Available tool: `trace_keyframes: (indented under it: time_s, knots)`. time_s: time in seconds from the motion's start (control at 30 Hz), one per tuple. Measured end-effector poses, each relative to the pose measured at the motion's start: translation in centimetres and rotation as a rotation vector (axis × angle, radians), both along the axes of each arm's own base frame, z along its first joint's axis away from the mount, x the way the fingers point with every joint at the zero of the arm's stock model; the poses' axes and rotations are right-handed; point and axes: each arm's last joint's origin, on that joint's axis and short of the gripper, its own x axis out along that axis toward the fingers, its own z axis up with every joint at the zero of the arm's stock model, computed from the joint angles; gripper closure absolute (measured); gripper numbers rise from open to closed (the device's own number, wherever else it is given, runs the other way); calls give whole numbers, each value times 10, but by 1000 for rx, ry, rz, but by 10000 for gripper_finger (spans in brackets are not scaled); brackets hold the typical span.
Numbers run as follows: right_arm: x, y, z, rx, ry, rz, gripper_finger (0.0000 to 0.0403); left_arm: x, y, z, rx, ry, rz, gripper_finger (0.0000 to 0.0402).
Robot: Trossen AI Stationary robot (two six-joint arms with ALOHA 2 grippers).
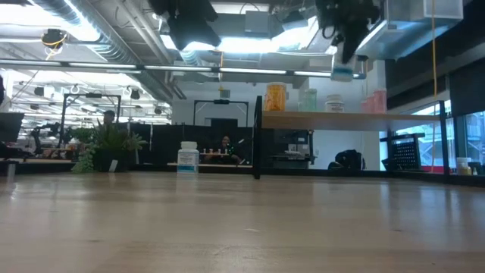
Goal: Pick and place medicine bottles onto shelf by color
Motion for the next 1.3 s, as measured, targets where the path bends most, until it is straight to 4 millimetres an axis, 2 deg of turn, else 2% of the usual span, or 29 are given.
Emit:
trace_keyframes:
  time_s: [0.23,0.47,0.87,1.1,1.3]
  knots:
    - [-4,-26,-28,-65,48,-46,231,1,8,0,2,1,29,195]
    - [-3,-34,-47,-97,102,2,231,1,9,0,3,1,28,195]
    - [4,-41,-55,-108,100,52,231,1,9,0,6,0,33,195]
    - [12,-48,-68,-73,142,55,231,2,16,2,158,-42,259,195]
    - [12,-49,-71,-61,154,56,231,2,18,2,194,-47,301,195]
